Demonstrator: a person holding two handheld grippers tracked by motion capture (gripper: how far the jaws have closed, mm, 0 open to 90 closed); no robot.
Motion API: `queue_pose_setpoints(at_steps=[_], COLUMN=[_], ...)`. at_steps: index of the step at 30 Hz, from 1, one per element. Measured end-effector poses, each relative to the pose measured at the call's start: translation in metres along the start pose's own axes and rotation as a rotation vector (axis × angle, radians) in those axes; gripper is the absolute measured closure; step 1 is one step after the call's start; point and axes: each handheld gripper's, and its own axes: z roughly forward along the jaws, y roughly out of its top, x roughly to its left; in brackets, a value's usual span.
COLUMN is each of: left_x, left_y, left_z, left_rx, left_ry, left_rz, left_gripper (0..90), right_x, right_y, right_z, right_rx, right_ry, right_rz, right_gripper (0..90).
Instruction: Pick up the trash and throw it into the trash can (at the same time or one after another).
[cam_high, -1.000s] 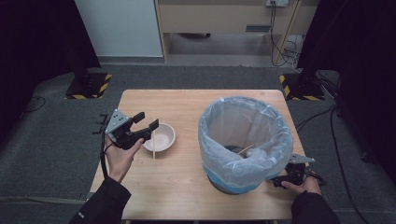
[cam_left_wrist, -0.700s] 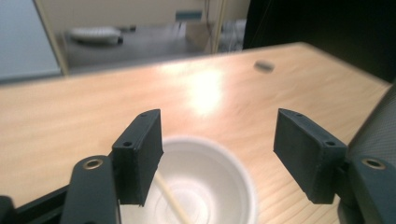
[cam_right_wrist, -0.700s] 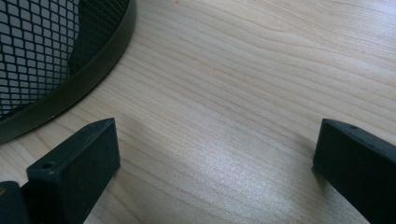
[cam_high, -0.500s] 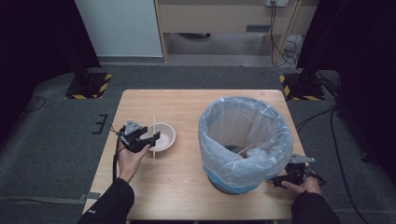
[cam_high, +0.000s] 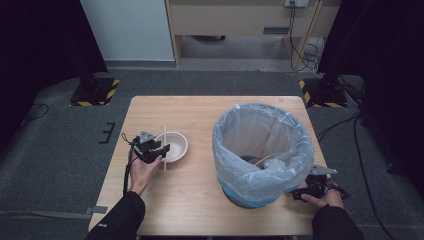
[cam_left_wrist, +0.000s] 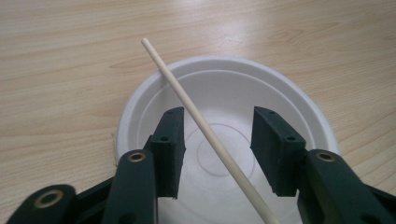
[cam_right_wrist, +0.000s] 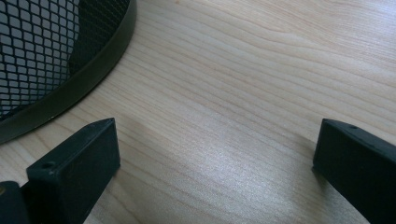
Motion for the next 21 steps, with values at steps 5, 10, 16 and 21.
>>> queue_pose_setpoints(at_steps=[5,10,16,21], left_x=[0.000,-0.002,-0.003,-0.004], left_y=[-0.001,0.000,0.000,0.001], left_z=[0.005,0.009,0.010,0.009], left_rx=[0.032,0.057,0.079,0.088], left_ry=[0.004,-0.005,-0.019,-0.027], left_rz=[-0.003,0.000,0.005,0.005], left_gripper=[63.6,72.1,83.8,85.0], right_x=[0.000,0.000,0.000,0.000], right_y=[0.000,0.000,0.000,0.000], right_z=[0.000,0.000,0.000,0.000], right_rx=[0.000,0.000,0.000,0.000], right_ry=[-0.001,0.000,0.000,0.000], right_rz=[0.000,0.000,0.000,0.000], right_gripper=[0.8,0.8,0.8,0.8])
